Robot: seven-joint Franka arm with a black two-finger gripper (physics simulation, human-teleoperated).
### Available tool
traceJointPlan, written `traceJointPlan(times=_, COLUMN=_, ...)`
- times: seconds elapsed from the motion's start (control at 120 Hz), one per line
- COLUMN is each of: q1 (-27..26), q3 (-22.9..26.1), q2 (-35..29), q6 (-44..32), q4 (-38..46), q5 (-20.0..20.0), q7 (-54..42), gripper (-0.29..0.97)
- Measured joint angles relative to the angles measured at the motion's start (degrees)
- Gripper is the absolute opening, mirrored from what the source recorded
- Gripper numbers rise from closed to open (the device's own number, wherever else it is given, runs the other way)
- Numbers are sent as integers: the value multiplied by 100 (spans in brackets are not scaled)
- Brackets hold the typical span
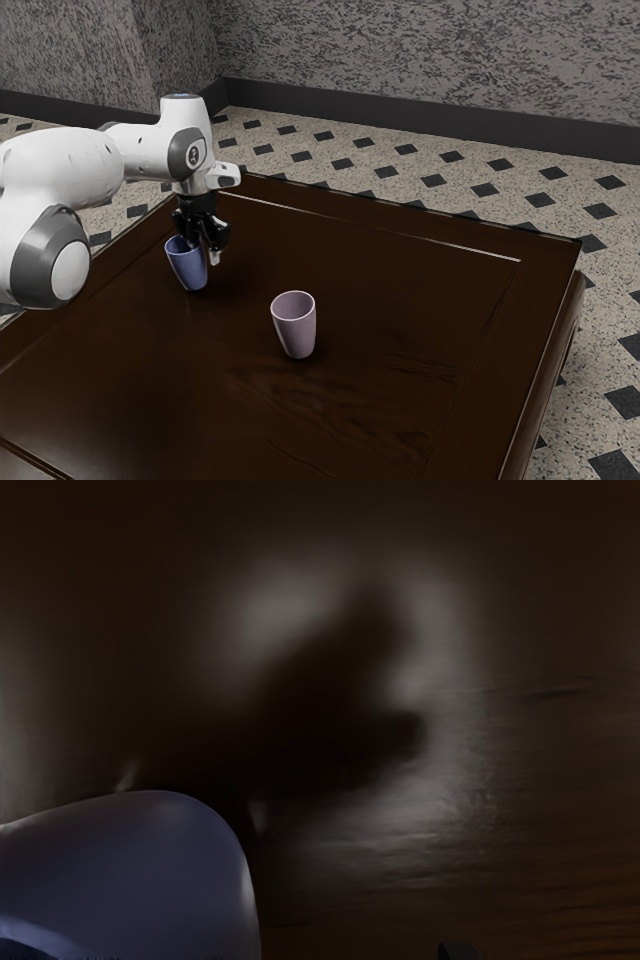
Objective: Place the left cup onto the right cup
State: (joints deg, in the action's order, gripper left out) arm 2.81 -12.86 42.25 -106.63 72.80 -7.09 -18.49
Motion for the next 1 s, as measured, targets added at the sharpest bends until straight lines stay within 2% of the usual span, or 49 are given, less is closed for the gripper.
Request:
traceJointPlan(times=0.4, q1=9, q3=-58, q2=-7, q6=-12, q4=69, q5=20, q7=58, gripper=22)
traceJointPlan(times=1.0, q1=9, q3=-76, q2=-17, q6=-20, q4=69, q5=41, q7=79, gripper=-6)
